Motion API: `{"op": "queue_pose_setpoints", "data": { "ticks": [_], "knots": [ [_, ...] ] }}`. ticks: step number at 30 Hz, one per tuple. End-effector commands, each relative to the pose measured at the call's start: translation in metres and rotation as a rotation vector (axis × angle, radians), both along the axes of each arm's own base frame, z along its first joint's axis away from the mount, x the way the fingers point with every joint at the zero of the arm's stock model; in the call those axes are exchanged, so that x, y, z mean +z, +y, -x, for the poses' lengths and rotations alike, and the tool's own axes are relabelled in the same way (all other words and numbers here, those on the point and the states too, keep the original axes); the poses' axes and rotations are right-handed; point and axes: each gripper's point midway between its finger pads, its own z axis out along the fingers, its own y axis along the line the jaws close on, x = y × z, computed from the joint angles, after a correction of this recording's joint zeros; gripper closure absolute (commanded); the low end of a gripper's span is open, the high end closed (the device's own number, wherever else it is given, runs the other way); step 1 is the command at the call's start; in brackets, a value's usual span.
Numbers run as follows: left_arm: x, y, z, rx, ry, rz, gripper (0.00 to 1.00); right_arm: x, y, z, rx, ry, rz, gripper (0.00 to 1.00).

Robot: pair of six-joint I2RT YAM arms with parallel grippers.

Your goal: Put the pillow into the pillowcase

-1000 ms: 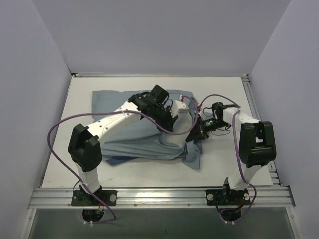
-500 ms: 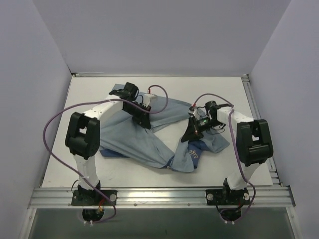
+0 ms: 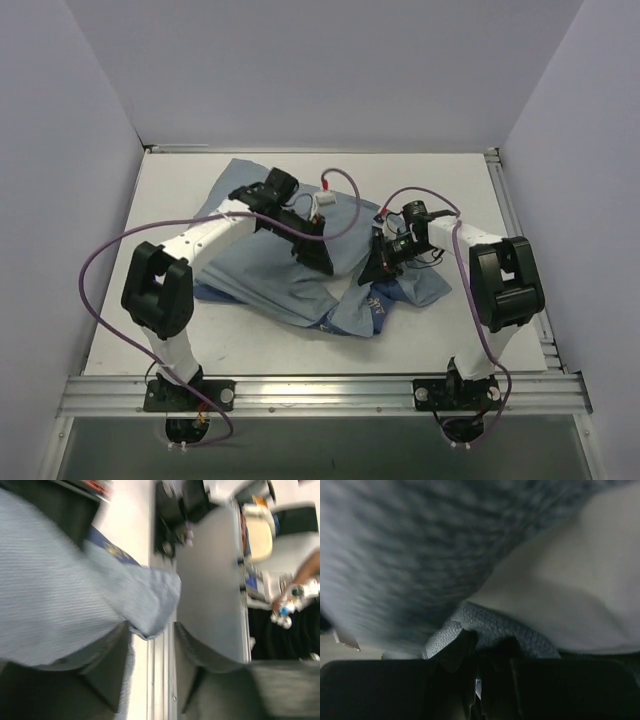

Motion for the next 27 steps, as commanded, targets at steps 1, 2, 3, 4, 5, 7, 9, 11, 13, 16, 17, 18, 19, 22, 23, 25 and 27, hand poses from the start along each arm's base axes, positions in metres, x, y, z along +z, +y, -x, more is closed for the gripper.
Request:
{"op": "queue_pose_setpoints", "data": {
  "ticks": [1,2,3,4,5,7,9,11,13,16,17,18,19,22,23,25,27],
  "knots": [
    [-0.033,0.002,0.03,-0.065,0.021,-0.048,0.48,-0.012,0.016,-0.021,-0.007,-0.049,0.047,1.0],
    [-0.042,0.011,0.02,-0.025,0.028,-0.081,0.46,-0.02,0.021,-0.026,-0.007,-0.032,0.054,1.0],
    [-0.044,0.018,0.012,0.004,0.021,-0.097,0.42,-0.014,0.031,-0.043,-0.01,-0.083,0.036,1.0],
    [-0.041,0.024,0.002,0.036,0.011,-0.093,0.41,-0.013,0.036,-0.053,-0.017,-0.098,0.035,1.0],
    [-0.037,0.032,-0.01,0.079,0.001,-0.092,0.39,-0.02,0.04,-0.059,-0.025,-0.089,0.038,1.0],
    [-0.022,0.057,-0.047,0.207,-0.07,-0.095,0.37,-0.006,0.057,-0.086,-0.037,-0.148,0.015,1.0],
    [-0.011,0.083,-0.075,0.32,-0.112,-0.103,0.34,-0.005,0.07,-0.102,-0.05,-0.156,0.011,1.0],
    [0.0,0.101,-0.097,0.408,-0.183,-0.129,0.34,0.017,0.085,-0.113,-0.04,-0.187,-0.041,1.0],
    [-0.002,0.122,-0.115,0.498,-0.246,-0.224,0.34,0.027,0.081,-0.099,-0.018,-0.168,-0.086,1.0],
    [-0.002,0.132,-0.119,0.488,-0.414,-0.317,0.34,0.043,0.052,-0.067,0.029,-0.235,-0.09,1.0],
    [-0.008,0.129,-0.118,0.481,-0.462,-0.376,0.34,0.043,0.03,-0.048,0.017,-0.231,-0.072,1.0],
    [-0.014,0.129,-0.117,0.467,-0.492,-0.413,0.34,0.039,0.014,-0.029,0.016,-0.175,-0.042,1.0],
    [-0.017,0.124,-0.114,0.449,-0.512,-0.439,0.34,0.034,0.0,-0.019,0.017,-0.18,-0.009,1.0],
    [-0.044,0.106,-0.104,0.379,-0.583,-0.562,0.34,0.008,-0.055,0.015,0.05,-0.162,0.179,1.0],
    [-0.054,0.094,-0.096,0.342,-0.596,-0.589,0.34,0.003,-0.067,0.017,0.064,-0.164,0.217,1.0],
    [-0.081,0.094,-0.1,0.351,-0.577,-0.681,0.34,-0.003,-0.081,0.028,0.084,-0.104,0.282,1.0],
    [-0.098,0.094,-0.103,0.354,-0.582,-0.762,0.36,-0.011,-0.095,0.031,0.109,-0.055,0.369,1.0]
  ]
}}
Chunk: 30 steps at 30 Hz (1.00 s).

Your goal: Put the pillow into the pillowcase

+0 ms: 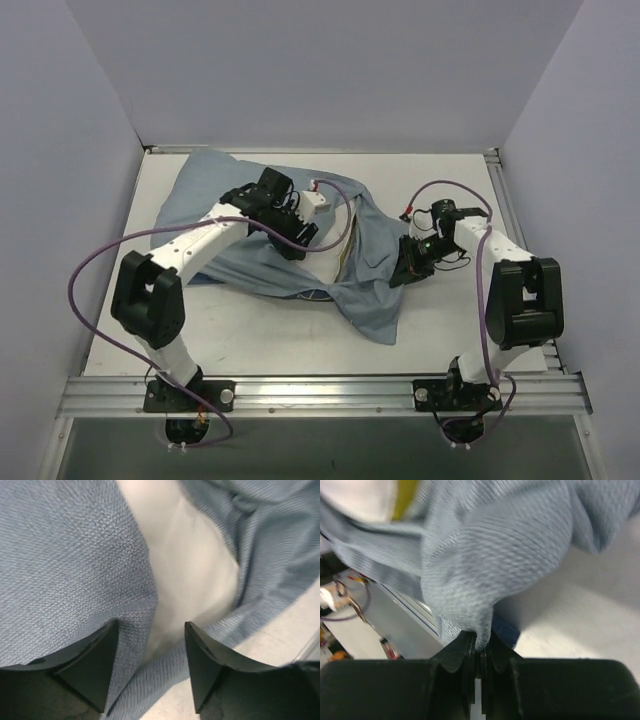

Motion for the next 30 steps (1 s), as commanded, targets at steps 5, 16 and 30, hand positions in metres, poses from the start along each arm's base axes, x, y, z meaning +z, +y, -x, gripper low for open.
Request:
{"op": "queue_pose_setpoints", "data": {
  "ticks": [5,16,30],
  "knots": [
    [-0.025,-0.013,-0.021,-0.011,0.029,-0.073,0.91,-0.03,-0.039,0.031,0.142,0.189,0.25,1.0],
    [0.026,-0.077,0.039,-0.144,0.392,0.451,0.79,-0.041,-0.053,0.015,0.127,0.176,0.35,1.0],
    [0.0,0.004,-0.04,0.114,0.096,0.197,0.47,-0.021,-0.18,0.005,-0.035,0.123,0.586,0.73]
  ]
}}
